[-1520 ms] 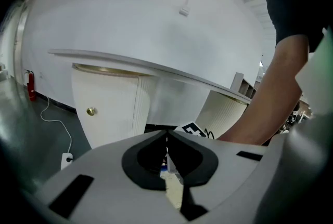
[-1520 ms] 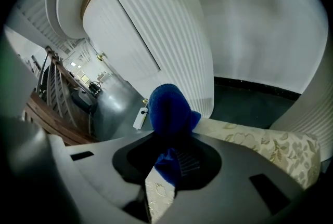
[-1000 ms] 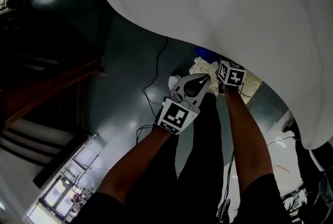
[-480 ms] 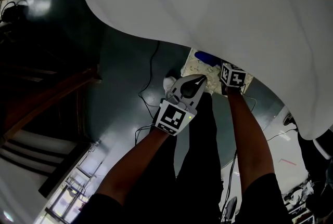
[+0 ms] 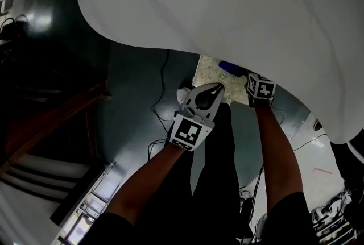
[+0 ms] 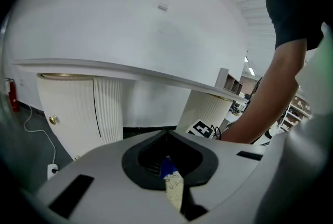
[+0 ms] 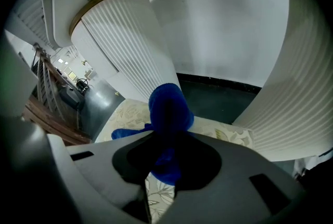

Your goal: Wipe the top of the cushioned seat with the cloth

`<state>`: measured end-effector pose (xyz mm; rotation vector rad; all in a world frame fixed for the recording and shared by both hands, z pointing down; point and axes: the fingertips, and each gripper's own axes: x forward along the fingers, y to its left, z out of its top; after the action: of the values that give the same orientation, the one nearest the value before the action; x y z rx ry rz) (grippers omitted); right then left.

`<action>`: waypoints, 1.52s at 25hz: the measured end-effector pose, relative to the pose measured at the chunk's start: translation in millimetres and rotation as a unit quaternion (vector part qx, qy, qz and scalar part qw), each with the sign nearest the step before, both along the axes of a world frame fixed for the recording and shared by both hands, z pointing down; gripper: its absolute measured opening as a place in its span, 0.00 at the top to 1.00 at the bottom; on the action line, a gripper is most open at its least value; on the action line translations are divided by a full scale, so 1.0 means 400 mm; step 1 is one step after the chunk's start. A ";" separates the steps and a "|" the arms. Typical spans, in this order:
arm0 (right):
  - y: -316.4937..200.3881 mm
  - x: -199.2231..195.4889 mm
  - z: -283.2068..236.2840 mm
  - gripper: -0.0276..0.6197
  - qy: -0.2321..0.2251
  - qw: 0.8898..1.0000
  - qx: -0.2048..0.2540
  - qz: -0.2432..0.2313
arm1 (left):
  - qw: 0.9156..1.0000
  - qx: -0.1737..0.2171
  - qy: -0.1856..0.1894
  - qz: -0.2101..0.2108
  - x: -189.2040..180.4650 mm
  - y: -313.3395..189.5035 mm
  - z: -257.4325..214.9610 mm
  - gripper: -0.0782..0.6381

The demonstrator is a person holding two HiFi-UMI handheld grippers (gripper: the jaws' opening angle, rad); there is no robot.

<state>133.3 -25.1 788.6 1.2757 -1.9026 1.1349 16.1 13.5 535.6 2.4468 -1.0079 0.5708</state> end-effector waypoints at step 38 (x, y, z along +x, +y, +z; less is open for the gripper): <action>0.168 -0.072 -0.200 0.81 0.009 0.999 0.019 0.031 | 1.000 0.005 0.013 0.016 -0.058 0.112 -0.079 0.87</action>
<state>104.5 42.2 708.5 1.3709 -1.8910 1.1188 -7.2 58.3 503.9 2.4765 -0.9636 0.5450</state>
